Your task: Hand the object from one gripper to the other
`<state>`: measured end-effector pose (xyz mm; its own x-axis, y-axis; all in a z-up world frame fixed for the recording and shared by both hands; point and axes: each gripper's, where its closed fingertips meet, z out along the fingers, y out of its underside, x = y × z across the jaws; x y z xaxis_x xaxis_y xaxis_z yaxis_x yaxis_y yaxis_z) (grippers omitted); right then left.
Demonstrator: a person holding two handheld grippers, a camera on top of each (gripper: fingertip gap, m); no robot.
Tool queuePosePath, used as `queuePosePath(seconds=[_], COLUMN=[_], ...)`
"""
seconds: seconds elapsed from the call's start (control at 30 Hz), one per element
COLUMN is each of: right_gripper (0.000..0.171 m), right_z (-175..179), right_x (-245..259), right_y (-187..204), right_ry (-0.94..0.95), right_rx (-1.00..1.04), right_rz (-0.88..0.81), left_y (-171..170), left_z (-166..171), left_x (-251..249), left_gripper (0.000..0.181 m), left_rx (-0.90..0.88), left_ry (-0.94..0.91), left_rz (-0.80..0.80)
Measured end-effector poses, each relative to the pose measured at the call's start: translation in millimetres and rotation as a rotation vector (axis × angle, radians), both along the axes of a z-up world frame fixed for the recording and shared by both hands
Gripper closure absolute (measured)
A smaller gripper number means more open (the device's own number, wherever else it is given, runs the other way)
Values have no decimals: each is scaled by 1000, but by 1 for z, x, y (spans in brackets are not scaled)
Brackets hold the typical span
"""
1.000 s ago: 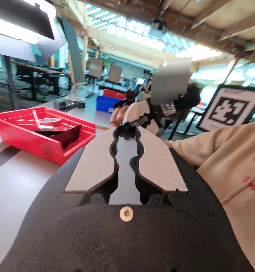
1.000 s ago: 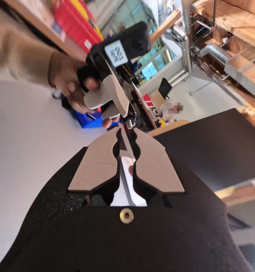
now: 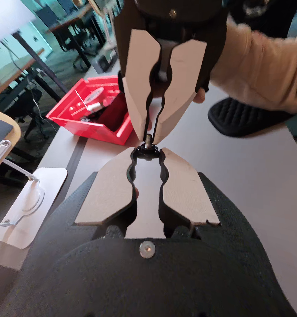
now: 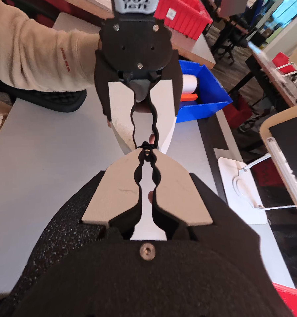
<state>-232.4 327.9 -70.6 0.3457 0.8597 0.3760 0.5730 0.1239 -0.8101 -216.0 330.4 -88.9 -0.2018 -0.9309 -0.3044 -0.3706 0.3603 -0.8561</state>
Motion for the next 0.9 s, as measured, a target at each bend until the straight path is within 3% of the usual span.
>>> queuePosePath(seconds=[0.23,0.4,0.5,0.73,0.9], right_gripper=[158,158,165,166,166], right_z=[64,53,48,62,48], right_x=[11,-1,-6,1,-9], right_y=[9,15,15,2,6], right_ry=[412,415,403,465,456], right_rx=[108,82,68,3,-90], right_rz=[-32,-27,-12,41,46], left_y=[14,6,3,-6,-4], left_z=[44,44,41,57,51], left_x=[3,5,6,-7,-7], left_gripper=[157,157,157,145,161], left_rx=[-265,-329,-290,-345,-301], left_ry=[-301,-295,-277,-305,-262], left_rz=[19,-11,-18,-93,-69])
